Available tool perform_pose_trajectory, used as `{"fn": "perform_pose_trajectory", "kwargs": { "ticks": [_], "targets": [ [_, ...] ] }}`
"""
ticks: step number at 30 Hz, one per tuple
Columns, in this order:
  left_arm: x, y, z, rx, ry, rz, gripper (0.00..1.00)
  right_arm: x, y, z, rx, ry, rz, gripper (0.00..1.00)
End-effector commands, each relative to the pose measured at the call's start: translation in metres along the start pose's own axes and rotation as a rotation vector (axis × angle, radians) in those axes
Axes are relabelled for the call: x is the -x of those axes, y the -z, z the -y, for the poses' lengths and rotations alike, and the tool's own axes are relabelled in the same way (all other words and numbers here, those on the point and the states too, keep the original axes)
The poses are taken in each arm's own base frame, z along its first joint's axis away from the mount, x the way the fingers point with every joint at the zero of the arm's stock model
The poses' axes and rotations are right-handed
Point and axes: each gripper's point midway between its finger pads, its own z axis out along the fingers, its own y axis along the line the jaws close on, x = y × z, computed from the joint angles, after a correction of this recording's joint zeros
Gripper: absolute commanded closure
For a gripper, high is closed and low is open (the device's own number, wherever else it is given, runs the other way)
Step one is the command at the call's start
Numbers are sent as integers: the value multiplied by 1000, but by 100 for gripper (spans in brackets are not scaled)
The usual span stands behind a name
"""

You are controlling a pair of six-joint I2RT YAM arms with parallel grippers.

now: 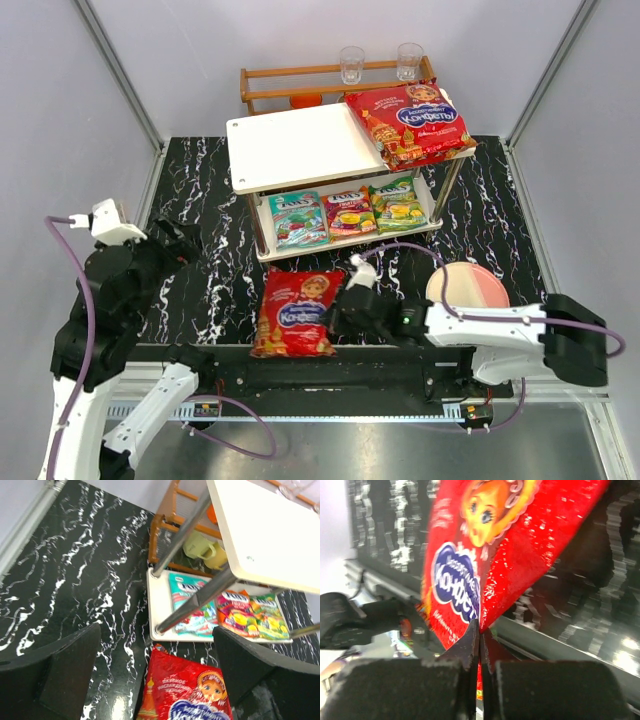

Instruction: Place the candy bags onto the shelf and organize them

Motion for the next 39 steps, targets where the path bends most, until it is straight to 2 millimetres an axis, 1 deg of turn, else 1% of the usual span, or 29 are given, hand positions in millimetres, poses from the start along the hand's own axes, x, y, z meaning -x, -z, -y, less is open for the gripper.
{"fn": "perform_pose_trajectory", "kwargs": {
  "ticks": [1,2,3,4,5,7,9,10,11,13,14,16,17,21,22,23,24,25,27,28,29,30,31,32,33,34,35,37,39],
  "targets": [
    [-32,0,27,-182,46,-87,4,14,30,65,-170,-61,69,100],
    [-64,-5,35,-243,70,-182,7,16,38,77,-178,-77,81,100],
    [-77,-6,39,-281,89,-214,9,22,41,88,-205,-96,97,100],
    [-82,0,43,-330,121,-202,10,21,46,101,-241,-98,95,100],
    [-109,-4,39,-330,158,-262,11,23,52,108,-242,-105,105,100],
    [-128,1,29,-340,178,-261,11,29,57,118,-257,-126,126,100],
    [-140,5,24,-344,190,-279,11,29,58,125,-272,-128,125,100],
    [-155,3,20,-343,196,-308,12,30,59,129,-290,-129,129,100],
    [-163,4,23,-365,218,-340,12,32,59,133,-311,-127,141,99],
    [-177,2,25,-387,236,-366,14,34,56,137,-337,-125,147,91],
    [-178,3,26,-397,248,-368,14,36,55,138,-346,-124,154,79],
    [-178,-1,28,-402,250,-361,14,36,52,139,-352,-123,156,72],
    [-179,-4,28,-396,242,-366,14,36,51,139,-353,-123,155,66],
    [-183,-22,30,-371,206,-378,15,34,46,137,-346,-133,147,59],
    [-185,-30,32,-362,196,-379,15,33,46,139,-350,-136,144,58],
    [-189,-34,34,-353,178,-377,15,32,46,139,-351,-140,144,57],
    [-193,-37,37,-354,169,-382,15,33,46,139,-349,-144,146,53],
    [-202,-42,42,-351,154,-399,14,32,46,141,-350,-146,147,49],
    [-220,-39,55,-358,104,-414,14,31,47,141,-348,-154,150,38],
    [-234,-39,61,-347,73,-435,14,32,49,142,-342,-159,154,32],
    [-248,-27,72,-361,44,-442,13,32,50,142,-338,-161,158,30],
    [-254,-22,78,-362,29,-445,12,33,51,142,-335,-164,163,30],
    [-266,-17,77,-341,-4,-468,11,34,54,141,-321,-168,170,29],
    [-273,-8,80,-333,17,-467,10,35,56,140,-314,-178,177,28],
    [-277,-4,79,-323,25,-474,9,34,58,142,-314,-183,179,28],
    [-285,-3,72,-305,28,-475,9,34,61,141,-299,-198,184,27],
    [-292,6,74,-319,73,-497,9,34,63,141,-292,-204,185,27],
    [-305,9,70,-332,103,-508,9,31,66,142,-271,-213,183,27],
    [-319,16,72,-361,129,-532,9,30,66,141,-245,-220,190,26]
  ]
}}
